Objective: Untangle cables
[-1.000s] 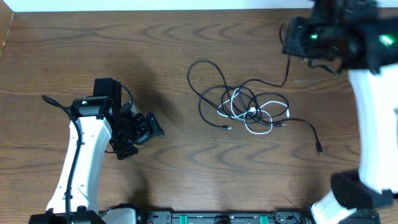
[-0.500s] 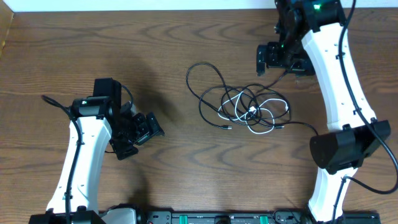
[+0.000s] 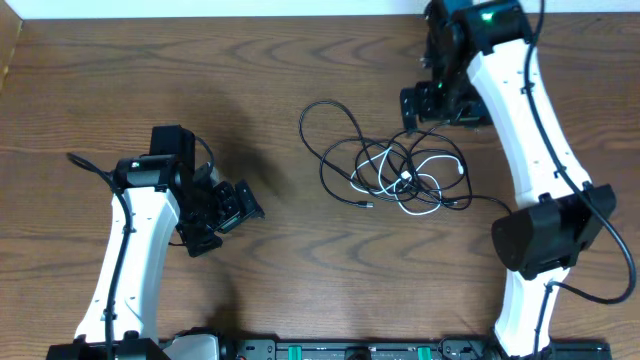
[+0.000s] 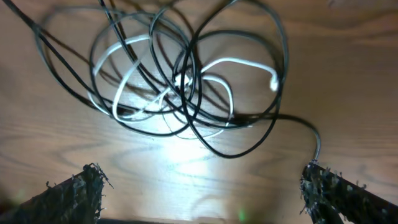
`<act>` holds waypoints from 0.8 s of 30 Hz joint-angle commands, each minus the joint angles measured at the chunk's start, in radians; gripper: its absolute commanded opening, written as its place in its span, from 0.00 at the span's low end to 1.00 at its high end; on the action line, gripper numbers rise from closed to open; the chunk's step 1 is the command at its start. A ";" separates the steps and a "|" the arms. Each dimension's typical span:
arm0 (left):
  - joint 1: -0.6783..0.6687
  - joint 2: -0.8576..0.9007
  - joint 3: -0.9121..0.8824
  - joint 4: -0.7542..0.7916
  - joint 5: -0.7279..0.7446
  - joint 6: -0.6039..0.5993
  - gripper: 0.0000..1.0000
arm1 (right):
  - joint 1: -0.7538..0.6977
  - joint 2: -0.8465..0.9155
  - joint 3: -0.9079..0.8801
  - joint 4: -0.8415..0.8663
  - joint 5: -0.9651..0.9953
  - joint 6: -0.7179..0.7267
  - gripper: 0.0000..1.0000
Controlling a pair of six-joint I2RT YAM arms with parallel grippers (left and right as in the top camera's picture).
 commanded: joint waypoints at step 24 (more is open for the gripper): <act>0.002 0.002 -0.005 0.013 0.005 -0.010 0.95 | 0.053 0.015 -0.626 0.488 -0.090 -0.036 0.53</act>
